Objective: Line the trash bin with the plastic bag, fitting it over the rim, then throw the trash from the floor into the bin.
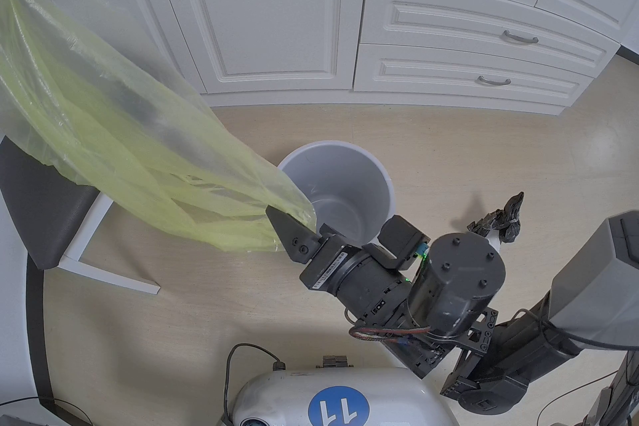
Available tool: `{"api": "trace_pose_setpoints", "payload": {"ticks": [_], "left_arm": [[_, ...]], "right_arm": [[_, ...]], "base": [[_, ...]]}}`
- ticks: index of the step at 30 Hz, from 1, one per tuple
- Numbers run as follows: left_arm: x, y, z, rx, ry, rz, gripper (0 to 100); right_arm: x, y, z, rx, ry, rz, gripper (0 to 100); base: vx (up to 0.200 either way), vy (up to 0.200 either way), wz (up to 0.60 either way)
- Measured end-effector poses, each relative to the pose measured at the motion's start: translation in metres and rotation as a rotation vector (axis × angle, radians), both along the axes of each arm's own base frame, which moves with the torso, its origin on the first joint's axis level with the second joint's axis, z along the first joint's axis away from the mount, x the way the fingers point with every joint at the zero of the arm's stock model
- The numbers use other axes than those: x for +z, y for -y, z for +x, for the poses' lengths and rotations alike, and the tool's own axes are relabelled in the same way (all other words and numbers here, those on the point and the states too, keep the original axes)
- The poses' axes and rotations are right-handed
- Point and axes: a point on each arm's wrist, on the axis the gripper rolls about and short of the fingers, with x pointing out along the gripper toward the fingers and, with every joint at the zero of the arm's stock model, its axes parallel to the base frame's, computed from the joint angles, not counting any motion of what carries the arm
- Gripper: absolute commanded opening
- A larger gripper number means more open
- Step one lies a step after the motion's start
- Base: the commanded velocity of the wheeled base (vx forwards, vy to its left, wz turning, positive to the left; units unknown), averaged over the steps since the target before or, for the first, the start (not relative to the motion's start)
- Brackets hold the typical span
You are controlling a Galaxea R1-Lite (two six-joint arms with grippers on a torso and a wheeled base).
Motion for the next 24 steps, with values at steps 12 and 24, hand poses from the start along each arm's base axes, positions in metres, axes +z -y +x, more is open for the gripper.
{"api": "trace_pose_setpoints", "payload": {"ticks": [12, 24], "left_arm": [[0.0, 0.001, 0.0, -0.069, -0.017, -0.041, 0], [-0.008, 0.01, 0.001, -0.174, -0.039, -0.012, 0]], "right_arm": [[-0.007, 0.001, -0.006, 0.019, 0.014, -0.006, 100], [-0.017, 0.001, -0.022, 0.11, 0.026, -0.05, 100]], "base": [[0.0, 0.0, 0.0], [0.0, 0.0, 0.0]]}}
